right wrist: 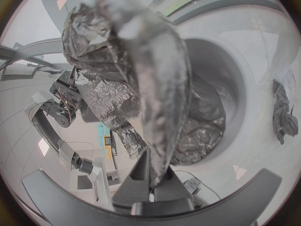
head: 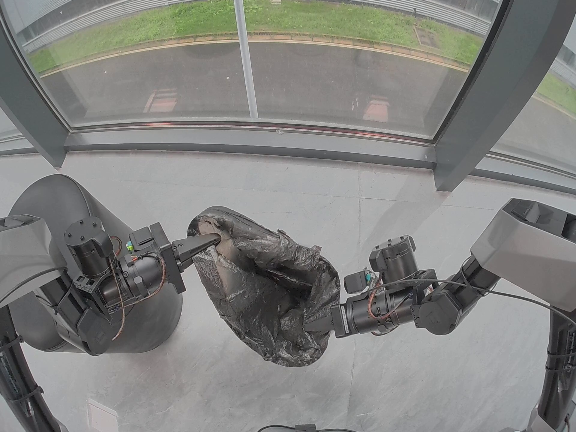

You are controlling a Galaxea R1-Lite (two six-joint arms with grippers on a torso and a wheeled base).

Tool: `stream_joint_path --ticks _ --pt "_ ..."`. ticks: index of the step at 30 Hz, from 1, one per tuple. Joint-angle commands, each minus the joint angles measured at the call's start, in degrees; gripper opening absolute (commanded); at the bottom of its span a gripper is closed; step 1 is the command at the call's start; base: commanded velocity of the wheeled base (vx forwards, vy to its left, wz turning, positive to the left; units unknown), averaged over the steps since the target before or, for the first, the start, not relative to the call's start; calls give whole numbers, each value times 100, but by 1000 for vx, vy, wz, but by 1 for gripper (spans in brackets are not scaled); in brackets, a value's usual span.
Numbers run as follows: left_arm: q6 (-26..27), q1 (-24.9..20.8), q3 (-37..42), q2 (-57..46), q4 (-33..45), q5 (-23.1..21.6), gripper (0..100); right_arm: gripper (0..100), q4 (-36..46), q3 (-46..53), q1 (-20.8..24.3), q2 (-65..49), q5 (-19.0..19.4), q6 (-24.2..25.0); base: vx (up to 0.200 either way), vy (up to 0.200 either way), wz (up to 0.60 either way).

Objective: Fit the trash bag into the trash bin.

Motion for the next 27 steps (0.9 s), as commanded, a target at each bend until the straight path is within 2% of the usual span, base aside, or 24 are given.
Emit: stream_joint_path --ticks 1,8,18,19,27 --pt "0 -12 187 -4 1 2 0 0 -9 349 -56 -157 3 -116 0 0 0" --pt "9 -30 336 -4 1 2 0 0 -88 692 -82 -218 -6 -406 0 0 0" --pt "27 -56 363 163 1 -15 0 0 -299 762 -179 -139 -200 -441 0 0 0" --pt "79 -65 363 198 1 -15 0 100 -299 762 -188 -139 -217 -441 0 0 0" --pt "580 -153 433 400 1 -50 0 100 -457 850 -223 -148 -235 -397 0 0 0"
